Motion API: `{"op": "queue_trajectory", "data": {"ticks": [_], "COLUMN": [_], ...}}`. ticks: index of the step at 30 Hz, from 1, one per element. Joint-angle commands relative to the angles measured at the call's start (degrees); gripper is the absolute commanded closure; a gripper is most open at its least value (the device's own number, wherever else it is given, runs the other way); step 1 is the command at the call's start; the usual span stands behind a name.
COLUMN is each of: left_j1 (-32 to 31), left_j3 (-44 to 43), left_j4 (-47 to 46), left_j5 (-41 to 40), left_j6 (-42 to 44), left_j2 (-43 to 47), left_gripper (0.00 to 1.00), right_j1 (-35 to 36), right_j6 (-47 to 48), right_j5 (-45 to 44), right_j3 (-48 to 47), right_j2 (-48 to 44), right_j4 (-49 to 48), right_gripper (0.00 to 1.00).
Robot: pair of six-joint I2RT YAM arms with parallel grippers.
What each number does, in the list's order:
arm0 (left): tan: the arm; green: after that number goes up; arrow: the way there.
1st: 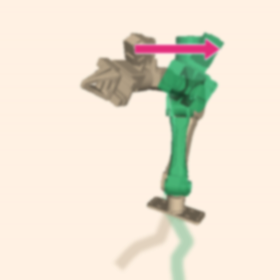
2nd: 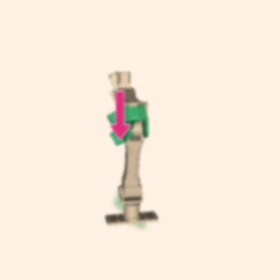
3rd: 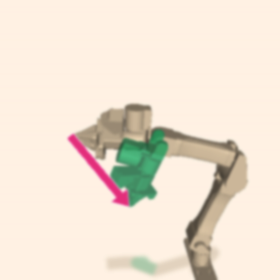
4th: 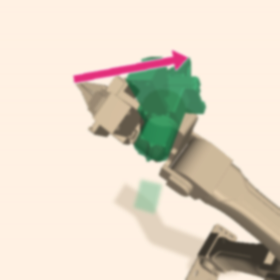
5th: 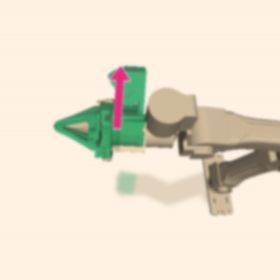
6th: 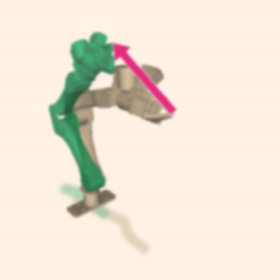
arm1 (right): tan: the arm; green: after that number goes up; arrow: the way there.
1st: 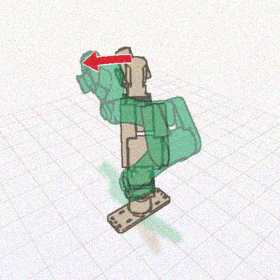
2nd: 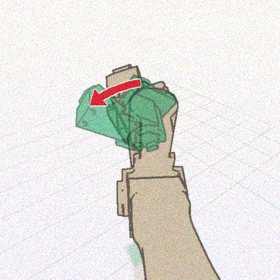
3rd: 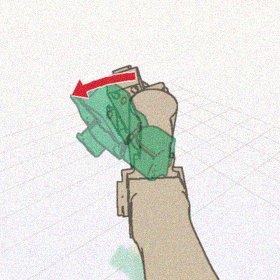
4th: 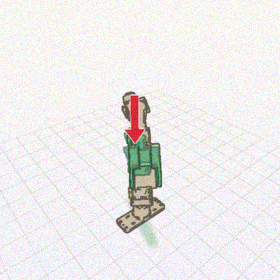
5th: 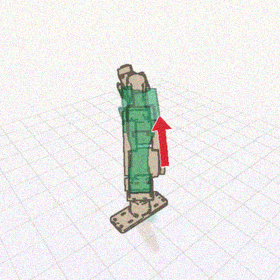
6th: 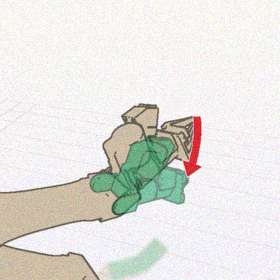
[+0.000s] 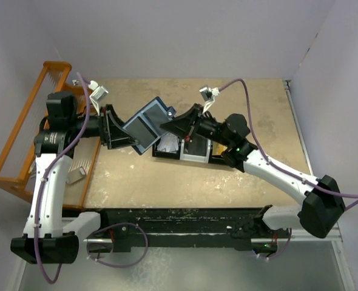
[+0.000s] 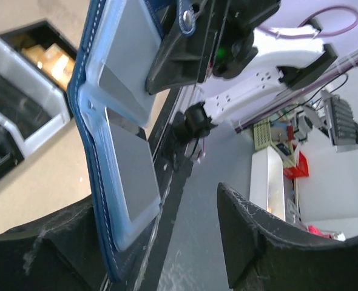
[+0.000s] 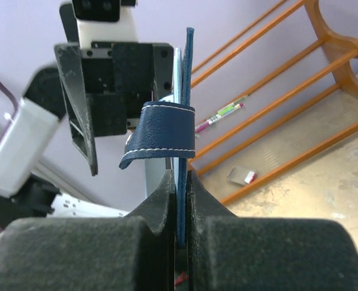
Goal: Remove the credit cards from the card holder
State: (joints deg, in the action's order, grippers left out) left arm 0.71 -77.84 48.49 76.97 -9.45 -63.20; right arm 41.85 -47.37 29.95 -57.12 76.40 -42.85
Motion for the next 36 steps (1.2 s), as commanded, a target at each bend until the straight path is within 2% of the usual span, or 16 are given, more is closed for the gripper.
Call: {"op": "queue_trajectory", "data": {"ticks": [1, 5, 15, 23, 28, 30, 33, 35, 36], "left_j1": [0.2, 0.2, 0.2, 0.2, 0.2, 0.2, 0.2, 0.2, 0.2], "left_j3": [8.4, 11.5, 18.2, 18.4, 18.2, 17.5, 15.3, 14.6, 14.4], "left_j4": [-29.7, -40.3, -66.0, -67.4, -65.1, -61.1, -54.6, -51.9, -51.2], "left_j5": [5.8, 5.9, 5.4, 6.5, 6.4, 6.7, 7.0, 7.0, 7.0], "left_j6": [-23.8, -35.2, -56.4, -58.1, -55.9, -53.4, -48.2, -46.1, -45.4], "left_j2": [4.2, 4.7, 6.0, 6.3, 5.6, 5.2, 4.7, 4.6, 4.6], "left_gripper": [0.32, 0.34, 0.39, 0.50, 0.66, 0.71, 0.76, 0.80, 0.82], "right_j1": [2.2, 4.3, 8.4, 8.9, 8.9, 8.9, 8.7, 8.0, 7.1], "right_j6": [-6.2, -6.1, -5.8, -5.9, -6.7, -7.4, -8.1, -7.7, -7.2], "right_j5": [-12.5, -16.4, -22.5, -24.1, -22.8, -20.5, -18.6, -17.2, -15.5], "right_j3": [3.7, 5.6, 7.9, 8.7, 9.2, 9.8, 10.4, 10.5, 10.4], "right_j2": [-6.6, -7.6, -7.2, -7.4, -6.2, -6.1, -6.6, -7.1, -7.1], "right_j4": [-14.8, -15.4, -17.8, -17.6, -17.1, -16.4, -15.7, -14.3, -13.1], "right_gripper": [1.00, 1.00, 1.00, 1.00, 1.00, 1.00, 0.89, 0.72, 0.67]}}
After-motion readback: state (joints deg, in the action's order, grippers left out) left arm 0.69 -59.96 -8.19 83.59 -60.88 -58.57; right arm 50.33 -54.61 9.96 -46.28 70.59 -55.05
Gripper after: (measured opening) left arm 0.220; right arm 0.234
